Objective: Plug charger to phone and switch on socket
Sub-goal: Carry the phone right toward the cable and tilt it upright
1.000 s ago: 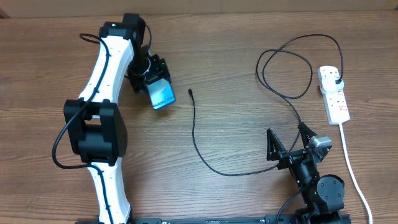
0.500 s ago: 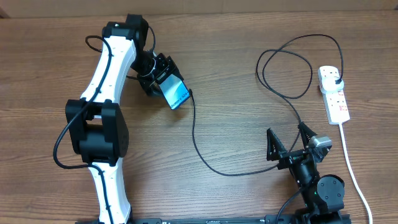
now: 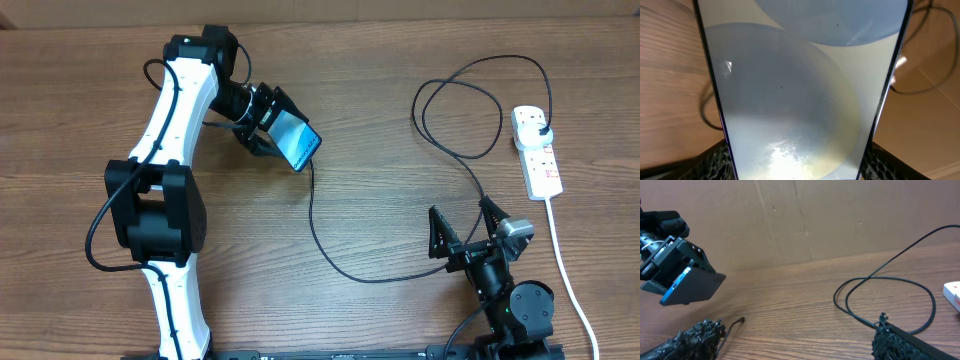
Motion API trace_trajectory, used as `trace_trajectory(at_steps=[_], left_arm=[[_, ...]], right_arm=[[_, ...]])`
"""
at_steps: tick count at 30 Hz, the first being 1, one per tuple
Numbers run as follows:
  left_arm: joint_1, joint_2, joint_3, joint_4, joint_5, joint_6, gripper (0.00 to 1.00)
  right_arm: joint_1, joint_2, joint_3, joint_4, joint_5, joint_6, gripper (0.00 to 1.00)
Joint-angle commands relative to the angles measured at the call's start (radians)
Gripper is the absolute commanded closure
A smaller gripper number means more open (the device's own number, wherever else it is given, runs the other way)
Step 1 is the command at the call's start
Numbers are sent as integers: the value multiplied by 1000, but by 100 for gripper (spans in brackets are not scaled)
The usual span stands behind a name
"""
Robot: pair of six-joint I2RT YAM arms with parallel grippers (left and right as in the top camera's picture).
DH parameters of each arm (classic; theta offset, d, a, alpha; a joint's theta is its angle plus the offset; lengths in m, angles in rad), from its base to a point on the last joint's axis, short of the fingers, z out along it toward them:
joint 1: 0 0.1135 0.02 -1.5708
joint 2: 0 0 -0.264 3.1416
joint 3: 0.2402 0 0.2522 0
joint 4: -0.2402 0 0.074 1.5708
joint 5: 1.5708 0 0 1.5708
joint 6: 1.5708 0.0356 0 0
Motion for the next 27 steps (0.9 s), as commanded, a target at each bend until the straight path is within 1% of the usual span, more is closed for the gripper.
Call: trace_trajectory(at_steps=[1,7,12,19,24,26,27], left_arm=[[-6,-1,34,-11,179,-11,35],[-6,-1,34,-37,265,-15,39],[-6,-1,34,-56,307,-79,41],[-6,-2,34,-55,415,-90,45],[-5,-1,34,-55,445,-181,46],[-5,-1,34,-55,445,-253,44],[-5,-2,34,-55,445,-270,43]], right_arm=[[-5,-7,-11,3,13,-1,0],[-5,-7,-11,3,12,-1,0],[-5,-7,-11,3,13,-1,0],[-5,-7,-11,3,13,-1,0],[-5,-7,-11,3,13,-1,0],[-5,-7,-11,3,13,-1,0],[-5,-7,-11,3,13,-1,0]])
